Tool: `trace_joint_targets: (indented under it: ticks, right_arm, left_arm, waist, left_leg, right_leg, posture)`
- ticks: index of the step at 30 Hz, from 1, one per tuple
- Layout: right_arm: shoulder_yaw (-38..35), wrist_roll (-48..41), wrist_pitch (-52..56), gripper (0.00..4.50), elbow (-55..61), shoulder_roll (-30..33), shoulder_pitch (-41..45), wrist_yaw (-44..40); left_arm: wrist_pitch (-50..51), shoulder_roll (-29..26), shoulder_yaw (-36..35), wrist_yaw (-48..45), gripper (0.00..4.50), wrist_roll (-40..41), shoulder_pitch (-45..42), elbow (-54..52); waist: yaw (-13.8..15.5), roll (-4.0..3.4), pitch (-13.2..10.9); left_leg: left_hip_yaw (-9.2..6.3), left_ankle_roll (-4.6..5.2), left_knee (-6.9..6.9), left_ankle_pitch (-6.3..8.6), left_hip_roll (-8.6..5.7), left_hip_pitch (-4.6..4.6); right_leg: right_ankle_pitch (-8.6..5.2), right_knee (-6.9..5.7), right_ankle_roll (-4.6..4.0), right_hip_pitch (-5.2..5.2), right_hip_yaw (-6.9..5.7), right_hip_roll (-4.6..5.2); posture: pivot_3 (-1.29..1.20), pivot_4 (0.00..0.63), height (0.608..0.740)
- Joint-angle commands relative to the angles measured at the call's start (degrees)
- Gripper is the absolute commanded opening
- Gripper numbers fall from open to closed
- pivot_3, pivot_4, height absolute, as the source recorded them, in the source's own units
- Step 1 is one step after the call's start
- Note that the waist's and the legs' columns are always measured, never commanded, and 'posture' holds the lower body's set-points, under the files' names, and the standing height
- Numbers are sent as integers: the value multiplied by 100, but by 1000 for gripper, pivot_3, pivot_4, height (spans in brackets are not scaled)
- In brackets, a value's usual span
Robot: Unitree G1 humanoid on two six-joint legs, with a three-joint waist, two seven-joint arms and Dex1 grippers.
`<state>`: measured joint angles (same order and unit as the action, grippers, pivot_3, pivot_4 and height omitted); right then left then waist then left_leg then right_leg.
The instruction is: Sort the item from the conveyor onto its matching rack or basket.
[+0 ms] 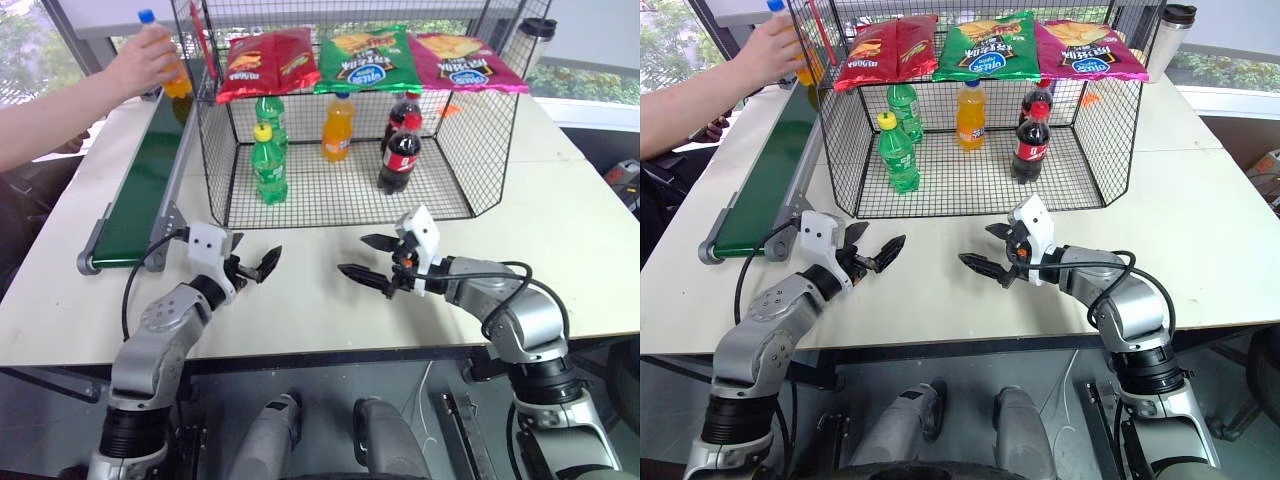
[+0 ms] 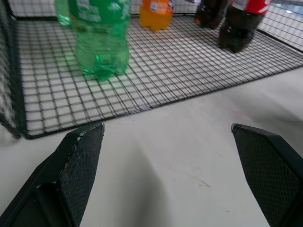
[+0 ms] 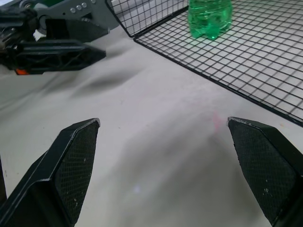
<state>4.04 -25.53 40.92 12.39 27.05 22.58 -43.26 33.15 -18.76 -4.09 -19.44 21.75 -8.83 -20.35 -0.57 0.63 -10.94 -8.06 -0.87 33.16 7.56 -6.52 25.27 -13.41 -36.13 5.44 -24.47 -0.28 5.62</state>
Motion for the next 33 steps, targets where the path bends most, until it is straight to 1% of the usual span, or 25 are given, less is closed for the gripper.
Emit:
trace_joint_targets:
  ticks: [1, 8, 14, 16, 18, 19, 20, 24, 27, 33]
  right_arm:
    - [-41, -85, -68, 4458, 132, -22, 141, -34]
    - [-78, -159, -17, 4458, 196, -5, 144, -55]
    - [-111, -351, 53, 4458, 355, 43, 166, -153]
    - [-98, -414, 71, 4458, 454, 94, 192, -221]
    - [-81, -523, 86, 4458, 605, 147, 246, -344]
    - [-82, -552, 83, 4458, 639, 151, 262, -370]
    - [-87, -612, 81, 4458, 673, 137, 301, -406]
    - [-74, -800, 69, 4458, 740, 110, 423, -539]
    - [32, -884, 34, 4458, 813, 106, 599, -707]
    - [217, -807, -81, 4458, 867, 98, 781, -864]
  left_arm:
    - [-219, -55, -35, 10, 4500, -135, -52, -96]
    - [-132, -103, -15, -39, 4500, -160, -78, -95]
    - [91, -255, -131, -106, 4500, 10, -49, -407]
    - [251, -379, -272, -86, 4500, 89, -14, -683]
    - [529, -559, -700, 12, 4500, 290, 138, -1140]
    - [627, -594, -843, 49, 4500, 381, 184, -1266]
    - [783, -529, -1154, 192, 4500, 614, 173, -1308]
    - [1011, -447, -2053, 545, 4500, 1056, 72, -1113]
    - [1075, -580, -2800, 756, 4500, 1309, 2, -886]
    - [999, -969, -3253, 688, 4500, 1352, 131, -435]
  waist:
    - [1, 0, 0]
    - [-1, 0, 0]
    - [-3, 0, 0]
    - [-4, 0, 0]
    - [-11, 1, -1]
    - [-26, 1, -1]
    - [-30, 1, -1]
    - [-11, 1, -1]
    - [-8, 1, 0]
    - [-1, 2, 0]
  left_leg:
    - [0, 0, 0, 0, 0, 0]
    - [0, 0, 0, 0, 0, 0]
    - [0, 0, 0, 0, 1, 0]
    - [0, 0, 0, 0, 1, 0]
    - [-1, 0, 0, 0, 1, 1]
    - [-1, -1, -1, 1, 2, 2]
    - [1, 0, -1, 2, 4, 1]
    - [0, 0, -1, 2, 14, -1]
    - [1, 0, -1, 2, 14, -1]
    - [5, -1, -1, 2, 13, -1]
  right_leg:
    - [0, 0, 0, 0, 0, 0]
    - [0, 0, -1, 0, 0, 1]
    - [0, 0, -1, 0, 0, 1]
    - [0, 0, -1, 0, 0, 2]
    - [0, 1, -1, -1, 0, 2]
    - [0, 1, -1, -4, 0, 3]
    - [0, 0, -1, -5, 3, 2]
    - [-2, 0, 1, -5, 3, -4]
    - [-1, 0, 1, -4, 2, -5]
    - [5, 3, -9, -4, 3, -3]
  posture:
    - [0, 150, 739]
    - [0, 150, 739]
    - [0, 150, 739]
    - [0, 150, 739]
    - [0, 150, 739]
    - [0, 150, 739]
    - [0, 150, 739]
    - [0, 150, 739]
    - [0, 150, 739]
    - [0, 150, 739]
